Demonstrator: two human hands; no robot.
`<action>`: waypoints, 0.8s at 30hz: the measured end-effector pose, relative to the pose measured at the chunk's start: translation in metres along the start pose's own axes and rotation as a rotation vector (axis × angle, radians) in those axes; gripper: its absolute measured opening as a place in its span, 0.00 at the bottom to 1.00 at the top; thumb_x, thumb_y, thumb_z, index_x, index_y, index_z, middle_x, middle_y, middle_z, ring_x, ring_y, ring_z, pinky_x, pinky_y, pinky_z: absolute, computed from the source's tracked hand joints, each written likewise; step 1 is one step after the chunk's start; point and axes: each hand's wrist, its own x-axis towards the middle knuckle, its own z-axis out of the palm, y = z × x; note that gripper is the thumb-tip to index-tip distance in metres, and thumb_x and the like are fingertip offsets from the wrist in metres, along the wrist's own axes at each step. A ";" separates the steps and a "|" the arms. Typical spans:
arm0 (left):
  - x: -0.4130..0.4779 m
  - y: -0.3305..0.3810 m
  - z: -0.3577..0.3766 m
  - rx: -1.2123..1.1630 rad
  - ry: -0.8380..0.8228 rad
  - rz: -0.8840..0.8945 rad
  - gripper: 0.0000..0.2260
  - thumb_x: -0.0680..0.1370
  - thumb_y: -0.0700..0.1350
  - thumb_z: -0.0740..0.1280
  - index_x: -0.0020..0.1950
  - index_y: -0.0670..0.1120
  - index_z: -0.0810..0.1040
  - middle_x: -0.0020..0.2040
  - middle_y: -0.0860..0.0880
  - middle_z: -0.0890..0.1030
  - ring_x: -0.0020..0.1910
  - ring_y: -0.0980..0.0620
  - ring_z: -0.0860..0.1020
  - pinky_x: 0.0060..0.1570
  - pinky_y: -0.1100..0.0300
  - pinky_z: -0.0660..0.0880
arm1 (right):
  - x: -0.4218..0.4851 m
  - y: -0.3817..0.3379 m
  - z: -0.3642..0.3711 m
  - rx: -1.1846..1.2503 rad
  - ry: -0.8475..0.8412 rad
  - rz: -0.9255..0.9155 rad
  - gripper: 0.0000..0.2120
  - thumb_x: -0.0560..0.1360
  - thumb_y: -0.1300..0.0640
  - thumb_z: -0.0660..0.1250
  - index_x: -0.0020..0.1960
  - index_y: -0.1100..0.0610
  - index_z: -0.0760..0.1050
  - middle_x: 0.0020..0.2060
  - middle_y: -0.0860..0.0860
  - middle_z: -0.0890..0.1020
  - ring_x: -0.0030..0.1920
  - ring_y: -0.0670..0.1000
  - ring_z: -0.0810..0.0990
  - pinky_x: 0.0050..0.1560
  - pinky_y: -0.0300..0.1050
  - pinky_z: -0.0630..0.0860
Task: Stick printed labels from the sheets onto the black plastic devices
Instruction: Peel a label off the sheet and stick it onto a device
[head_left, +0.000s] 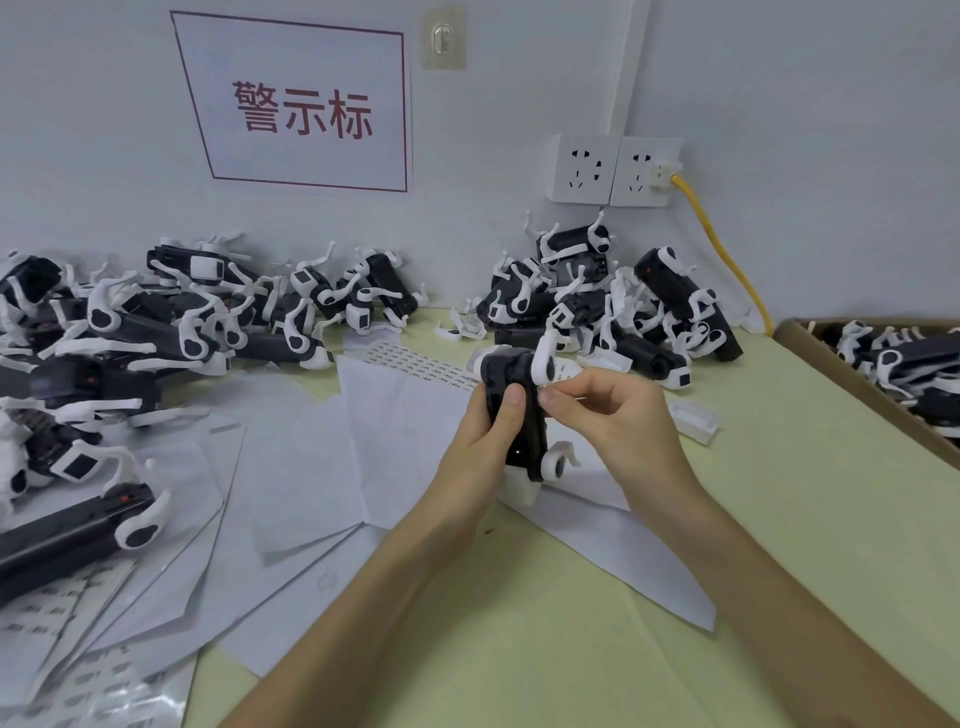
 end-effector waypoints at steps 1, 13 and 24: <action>0.000 0.000 0.000 0.007 -0.002 0.011 0.24 0.76 0.65 0.60 0.70 0.60 0.72 0.62 0.61 0.82 0.66 0.60 0.77 0.71 0.55 0.70 | 0.001 0.000 -0.001 0.020 -0.013 0.017 0.04 0.74 0.60 0.76 0.45 0.61 0.84 0.42 0.57 0.87 0.48 0.59 0.85 0.55 0.52 0.80; -0.002 0.001 -0.002 0.043 0.006 0.030 0.26 0.76 0.65 0.59 0.72 0.59 0.72 0.63 0.58 0.82 0.65 0.59 0.78 0.66 0.60 0.73 | 0.001 0.001 -0.003 0.124 -0.089 0.130 0.07 0.73 0.58 0.75 0.44 0.63 0.83 0.49 0.65 0.84 0.58 0.66 0.80 0.66 0.60 0.75; 0.004 0.010 0.001 -0.401 -0.112 -0.265 0.27 0.82 0.62 0.57 0.66 0.42 0.80 0.53 0.47 0.85 0.51 0.50 0.83 0.56 0.55 0.75 | 0.002 -0.003 0.006 0.276 -0.130 0.123 0.12 0.82 0.59 0.64 0.42 0.63 0.77 0.37 0.55 0.79 0.37 0.52 0.77 0.37 0.41 0.74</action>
